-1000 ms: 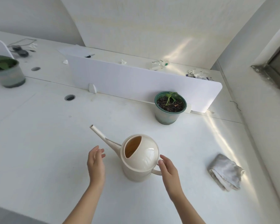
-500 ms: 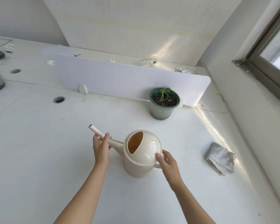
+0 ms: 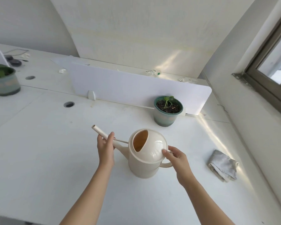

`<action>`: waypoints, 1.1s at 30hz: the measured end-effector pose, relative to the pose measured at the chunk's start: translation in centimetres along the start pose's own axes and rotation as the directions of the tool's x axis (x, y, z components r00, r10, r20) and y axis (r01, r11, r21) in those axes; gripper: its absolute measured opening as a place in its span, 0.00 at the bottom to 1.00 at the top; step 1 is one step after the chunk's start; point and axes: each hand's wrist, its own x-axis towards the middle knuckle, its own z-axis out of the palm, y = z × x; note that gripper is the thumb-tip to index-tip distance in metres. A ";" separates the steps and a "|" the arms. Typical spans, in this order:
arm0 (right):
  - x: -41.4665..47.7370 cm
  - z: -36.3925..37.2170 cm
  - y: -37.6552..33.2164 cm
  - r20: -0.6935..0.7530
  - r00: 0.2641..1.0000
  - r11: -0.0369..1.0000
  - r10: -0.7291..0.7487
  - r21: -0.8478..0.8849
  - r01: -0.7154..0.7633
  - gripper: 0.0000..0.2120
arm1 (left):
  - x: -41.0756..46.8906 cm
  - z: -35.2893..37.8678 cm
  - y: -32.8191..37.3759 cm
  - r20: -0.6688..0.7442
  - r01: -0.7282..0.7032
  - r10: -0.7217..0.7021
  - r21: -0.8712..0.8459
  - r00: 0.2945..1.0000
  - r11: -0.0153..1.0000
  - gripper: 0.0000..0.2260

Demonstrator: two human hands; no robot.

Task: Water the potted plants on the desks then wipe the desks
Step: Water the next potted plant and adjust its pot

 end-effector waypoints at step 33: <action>-19.1 24.6 -3.8 0.675 0.737 0.995 -0.032 -0.050 0.089 0.20 | -20.3 -34.3 11.9 -0.618 -0.380 0.263 -0.062 0.741 0.923 0.08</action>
